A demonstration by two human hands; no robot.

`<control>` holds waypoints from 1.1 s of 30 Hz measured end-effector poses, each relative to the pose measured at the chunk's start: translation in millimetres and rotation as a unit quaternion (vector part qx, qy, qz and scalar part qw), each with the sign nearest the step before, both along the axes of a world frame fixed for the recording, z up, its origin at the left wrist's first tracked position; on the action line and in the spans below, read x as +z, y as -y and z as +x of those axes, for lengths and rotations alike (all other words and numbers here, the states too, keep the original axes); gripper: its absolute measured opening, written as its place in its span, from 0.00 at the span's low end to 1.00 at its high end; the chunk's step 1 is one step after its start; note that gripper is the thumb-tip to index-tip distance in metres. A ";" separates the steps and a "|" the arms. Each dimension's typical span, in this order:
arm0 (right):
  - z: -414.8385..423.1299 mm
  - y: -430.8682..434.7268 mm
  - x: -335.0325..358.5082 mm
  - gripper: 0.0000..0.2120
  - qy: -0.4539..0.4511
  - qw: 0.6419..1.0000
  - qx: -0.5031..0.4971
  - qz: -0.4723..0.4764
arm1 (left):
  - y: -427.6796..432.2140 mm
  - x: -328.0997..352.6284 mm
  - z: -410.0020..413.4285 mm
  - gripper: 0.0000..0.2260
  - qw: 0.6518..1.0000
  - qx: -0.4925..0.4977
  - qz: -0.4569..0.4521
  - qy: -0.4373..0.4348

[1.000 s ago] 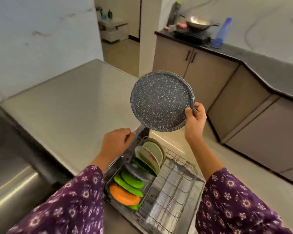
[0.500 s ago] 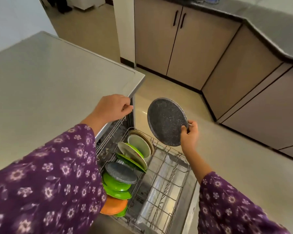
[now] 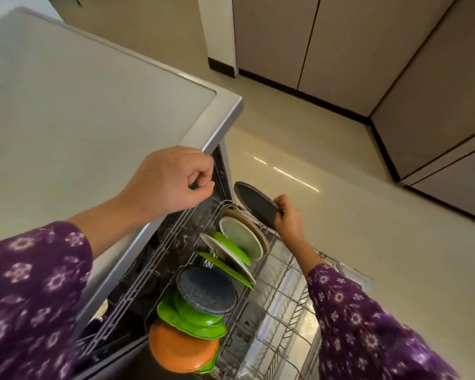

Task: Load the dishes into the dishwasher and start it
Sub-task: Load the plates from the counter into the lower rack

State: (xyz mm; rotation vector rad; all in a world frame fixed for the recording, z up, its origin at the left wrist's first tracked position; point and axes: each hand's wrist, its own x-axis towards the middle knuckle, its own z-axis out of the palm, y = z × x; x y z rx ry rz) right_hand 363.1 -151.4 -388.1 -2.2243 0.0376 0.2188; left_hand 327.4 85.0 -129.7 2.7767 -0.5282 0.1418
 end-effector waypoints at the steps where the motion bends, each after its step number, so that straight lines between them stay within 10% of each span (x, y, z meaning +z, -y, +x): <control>1: 4.2 -3.9 -7.6 0.11 -0.003 1.000 0.012 -0.005 | -0.6 -1.0 1.1 0.13 1.000 0.000 0.007 0.003; 33: 23.9 -43.9 -78.7 0.04 -0.113 0.976 0.162 -0.093 | 4.7 0.1 2.8 0.13 0.999 0.022 0.042 0.015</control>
